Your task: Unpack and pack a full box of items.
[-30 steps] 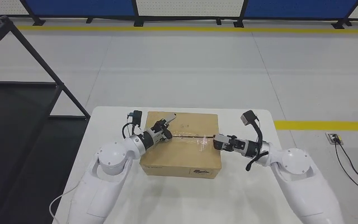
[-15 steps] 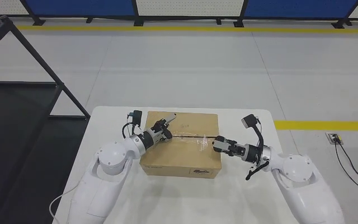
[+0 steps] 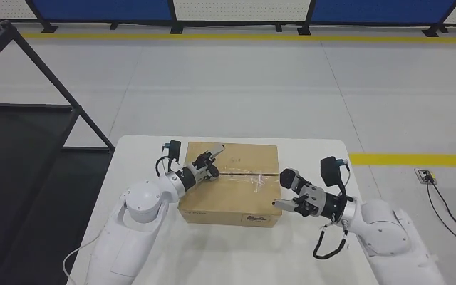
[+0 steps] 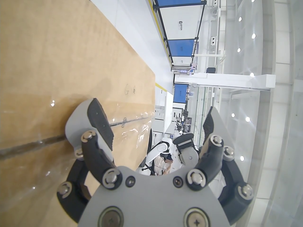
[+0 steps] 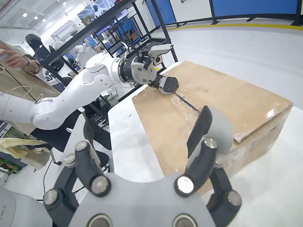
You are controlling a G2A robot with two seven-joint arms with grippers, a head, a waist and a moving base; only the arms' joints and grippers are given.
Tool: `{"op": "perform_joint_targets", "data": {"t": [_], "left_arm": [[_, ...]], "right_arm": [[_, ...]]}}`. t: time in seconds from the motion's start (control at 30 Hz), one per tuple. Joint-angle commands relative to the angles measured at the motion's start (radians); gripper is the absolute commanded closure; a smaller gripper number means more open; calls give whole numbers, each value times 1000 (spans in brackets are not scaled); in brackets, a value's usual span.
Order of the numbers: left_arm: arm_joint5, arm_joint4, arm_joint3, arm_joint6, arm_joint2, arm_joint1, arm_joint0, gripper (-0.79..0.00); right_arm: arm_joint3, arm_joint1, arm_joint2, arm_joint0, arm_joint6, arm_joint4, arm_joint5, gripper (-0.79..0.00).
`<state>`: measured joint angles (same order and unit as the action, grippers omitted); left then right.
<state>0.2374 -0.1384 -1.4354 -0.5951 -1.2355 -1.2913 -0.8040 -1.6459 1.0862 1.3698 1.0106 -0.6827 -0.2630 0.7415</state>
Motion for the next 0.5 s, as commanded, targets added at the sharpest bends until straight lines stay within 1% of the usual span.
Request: {"op": "perform_joint_targets", "data": {"t": [0.0,0.03,0.07,0.1,0.13,0.17,0.2,0.23,0.3,0.37,0.4,0.47], "left_arm": [[0,0,0,0,0,0,0,-785],[0,0,0,0,0,0,0,-785],[0,0,0,0,0,0,0,-785],[0,0,0,0,0,0,0,-785],[0,0,0,0,0,0,0,-785],[0,0,0,0,0,0,0,-785],[0,0,0,0,0,0,0,-785],[0,0,0,0,0,0,0,-785],[0,0,0,0,0,0,0,-785],[0,0,0,0,0,0,0,-785],[0,0,0,0,0,0,0,-785],[0,0,0,0,0,0,0,-785]], "right_arm": [[0,0,0,0,1,-1,0,-785],[0,0,0,0,1,-1,0,-785],[-1,-1,6,-3,1,-37,-18,-785],[-19,-1,10,-8,11,-126,-63,-785],[-59,0,-2,-5,42,-266,-128,-785],[-95,5,-33,3,89,-355,-145,-785],[-102,6,-48,6,124,-444,-137,-785],[-103,8,-51,8,187,-525,-156,-785],[-116,11,-70,26,317,-714,-206,-785],[-116,15,-98,46,423,-887,-281,-785],[-111,16,-117,52,451,-965,-320,-785],[-98,22,-155,53,479,-1062,-385,-785]]}}
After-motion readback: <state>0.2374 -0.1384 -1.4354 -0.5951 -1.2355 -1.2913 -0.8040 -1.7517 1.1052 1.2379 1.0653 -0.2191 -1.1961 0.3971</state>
